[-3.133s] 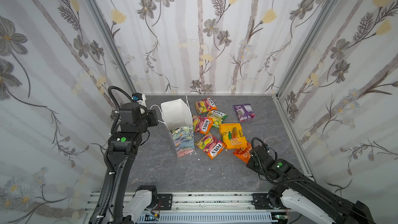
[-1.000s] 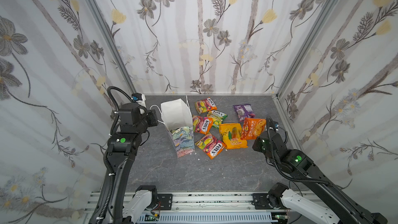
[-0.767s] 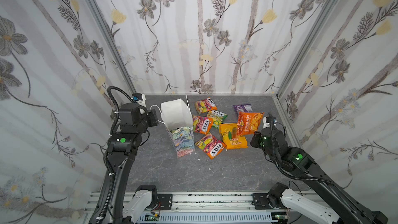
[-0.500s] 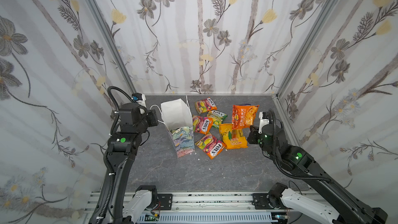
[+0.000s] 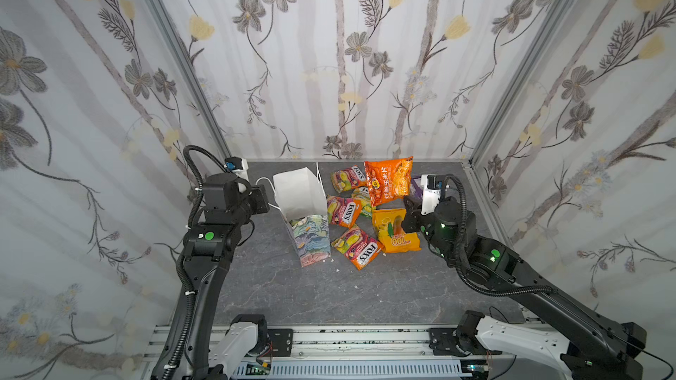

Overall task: Place the snacks into the paper bag
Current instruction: Place the snack in the paper bag.

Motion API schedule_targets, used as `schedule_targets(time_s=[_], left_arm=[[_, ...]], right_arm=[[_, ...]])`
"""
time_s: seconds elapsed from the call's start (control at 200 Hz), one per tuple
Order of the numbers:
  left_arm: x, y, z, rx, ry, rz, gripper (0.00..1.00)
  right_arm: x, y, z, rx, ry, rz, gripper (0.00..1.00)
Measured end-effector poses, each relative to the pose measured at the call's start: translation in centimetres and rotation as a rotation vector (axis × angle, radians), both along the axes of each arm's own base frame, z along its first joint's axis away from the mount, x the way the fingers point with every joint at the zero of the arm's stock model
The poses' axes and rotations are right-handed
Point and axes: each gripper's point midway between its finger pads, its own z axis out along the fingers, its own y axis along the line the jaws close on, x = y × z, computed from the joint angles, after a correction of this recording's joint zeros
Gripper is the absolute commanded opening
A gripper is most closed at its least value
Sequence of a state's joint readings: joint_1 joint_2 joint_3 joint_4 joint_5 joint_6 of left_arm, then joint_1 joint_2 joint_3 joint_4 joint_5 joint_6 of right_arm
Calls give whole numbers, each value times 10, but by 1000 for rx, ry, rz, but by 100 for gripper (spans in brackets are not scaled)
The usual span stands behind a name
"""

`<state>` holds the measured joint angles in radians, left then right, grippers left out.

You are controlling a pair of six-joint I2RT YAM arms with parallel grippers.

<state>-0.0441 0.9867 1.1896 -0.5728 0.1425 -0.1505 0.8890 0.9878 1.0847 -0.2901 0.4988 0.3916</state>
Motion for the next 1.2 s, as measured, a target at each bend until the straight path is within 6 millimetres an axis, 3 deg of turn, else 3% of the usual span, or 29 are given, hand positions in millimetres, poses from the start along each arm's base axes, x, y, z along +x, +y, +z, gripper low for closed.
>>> schedule_targets(time_s=[0.31, 0.609, 0.989, 1.204], left_arm=[[0, 0, 0, 0, -1, 0, 2], [-1, 0, 1, 0, -4, 0, 2], [-1, 0, 4, -1, -9, -1, 1], [-2, 0, 5, -1, -15, -1, 1]], right_arm=[[6, 35, 54, 54, -127, 56, 0], [1, 82, 88, 79, -186, 115, 0], [-15, 138, 104, 77, -215, 151, 0], [-27, 167, 94, 8, -207, 144, 0]])
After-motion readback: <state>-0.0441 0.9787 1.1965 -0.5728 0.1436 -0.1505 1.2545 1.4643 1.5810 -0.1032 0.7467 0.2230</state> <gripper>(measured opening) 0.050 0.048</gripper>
